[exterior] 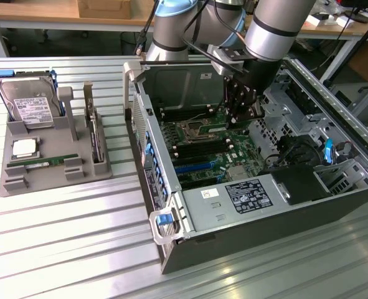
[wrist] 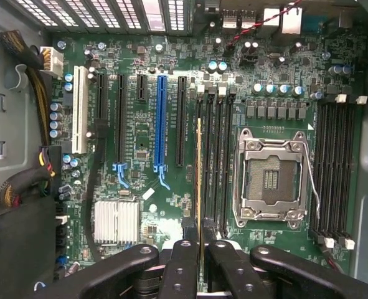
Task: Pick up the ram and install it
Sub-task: 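Insert the ram into the slot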
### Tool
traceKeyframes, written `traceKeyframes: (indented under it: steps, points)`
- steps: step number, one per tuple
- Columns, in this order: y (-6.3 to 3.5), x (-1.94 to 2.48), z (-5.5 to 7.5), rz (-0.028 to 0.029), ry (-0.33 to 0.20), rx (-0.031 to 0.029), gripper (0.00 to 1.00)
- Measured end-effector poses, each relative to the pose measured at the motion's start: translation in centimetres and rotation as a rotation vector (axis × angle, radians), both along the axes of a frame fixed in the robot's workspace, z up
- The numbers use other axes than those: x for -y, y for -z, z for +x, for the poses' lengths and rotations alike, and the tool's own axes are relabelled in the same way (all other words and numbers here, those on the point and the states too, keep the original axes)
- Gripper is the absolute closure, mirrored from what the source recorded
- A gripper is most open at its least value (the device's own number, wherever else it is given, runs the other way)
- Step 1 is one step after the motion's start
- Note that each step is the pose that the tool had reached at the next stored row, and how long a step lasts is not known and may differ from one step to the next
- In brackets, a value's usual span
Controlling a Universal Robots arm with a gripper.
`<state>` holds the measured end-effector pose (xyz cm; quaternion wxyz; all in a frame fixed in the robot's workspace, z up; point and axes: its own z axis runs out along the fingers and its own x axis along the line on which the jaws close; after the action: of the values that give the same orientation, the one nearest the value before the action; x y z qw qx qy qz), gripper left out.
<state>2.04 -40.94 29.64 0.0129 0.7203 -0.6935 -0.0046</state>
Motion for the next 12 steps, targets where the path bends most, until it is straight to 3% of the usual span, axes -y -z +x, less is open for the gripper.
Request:
traceKeyframes:
  steps: [12]
  points:
    - [0.78,0.0,0.0,0.0,0.0,0.0,0.87]
